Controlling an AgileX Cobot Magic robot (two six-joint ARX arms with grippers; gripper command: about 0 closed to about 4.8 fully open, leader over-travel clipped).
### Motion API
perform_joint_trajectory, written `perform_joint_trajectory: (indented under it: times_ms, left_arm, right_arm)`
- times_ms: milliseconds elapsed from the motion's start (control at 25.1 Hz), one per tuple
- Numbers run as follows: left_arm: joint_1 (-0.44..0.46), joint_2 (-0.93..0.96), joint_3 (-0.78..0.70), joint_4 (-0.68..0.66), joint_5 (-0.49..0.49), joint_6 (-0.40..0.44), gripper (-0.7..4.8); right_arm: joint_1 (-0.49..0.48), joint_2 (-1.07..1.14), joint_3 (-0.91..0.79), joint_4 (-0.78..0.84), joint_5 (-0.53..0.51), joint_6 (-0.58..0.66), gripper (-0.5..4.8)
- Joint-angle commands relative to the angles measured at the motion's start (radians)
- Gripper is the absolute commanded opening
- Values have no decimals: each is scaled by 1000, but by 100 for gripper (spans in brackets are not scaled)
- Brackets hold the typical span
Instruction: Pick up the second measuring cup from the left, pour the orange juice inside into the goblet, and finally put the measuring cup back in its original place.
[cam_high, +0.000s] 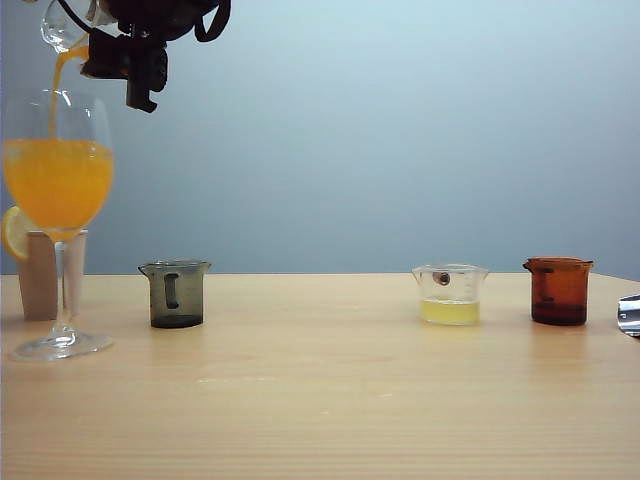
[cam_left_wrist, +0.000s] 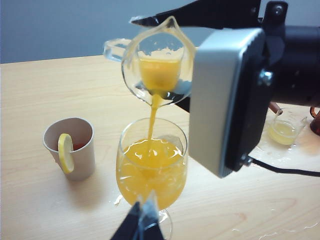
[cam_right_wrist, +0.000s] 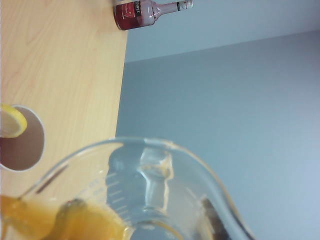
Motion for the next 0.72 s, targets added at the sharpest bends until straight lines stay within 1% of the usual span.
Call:
perform_joint_trajectory:
  times_ms: [40,120,239,399,479,638,718]
  left_arm:
    - [2,0,3,13,-6,1,-5]
    - [2,0,3,13,-6,1,-5]
    - [2,0,3,13,-6,0,-5]
    - [2,0,3,13,-6,0,-5]
    - [2,0,3,13,-6,0,-5]
    - [2,0,3,13,-6,0,-5]
    - [2,0,3,13,-6,0,-5]
  right_arm:
    - [3,-8,6,31,-3,-27,-1]
    - [5,-8,6,31,-3,-34,-1]
    - [8,-8,6,31,-4,-90,-1]
    - [16,-8,4,31,-4,-117,-1]
    - [20,-8,0,32,-3,-157,-1]
    - [25,-8,0,32,-4,-172,-1]
    - [26,-8,0,32,-4,-206,-1]
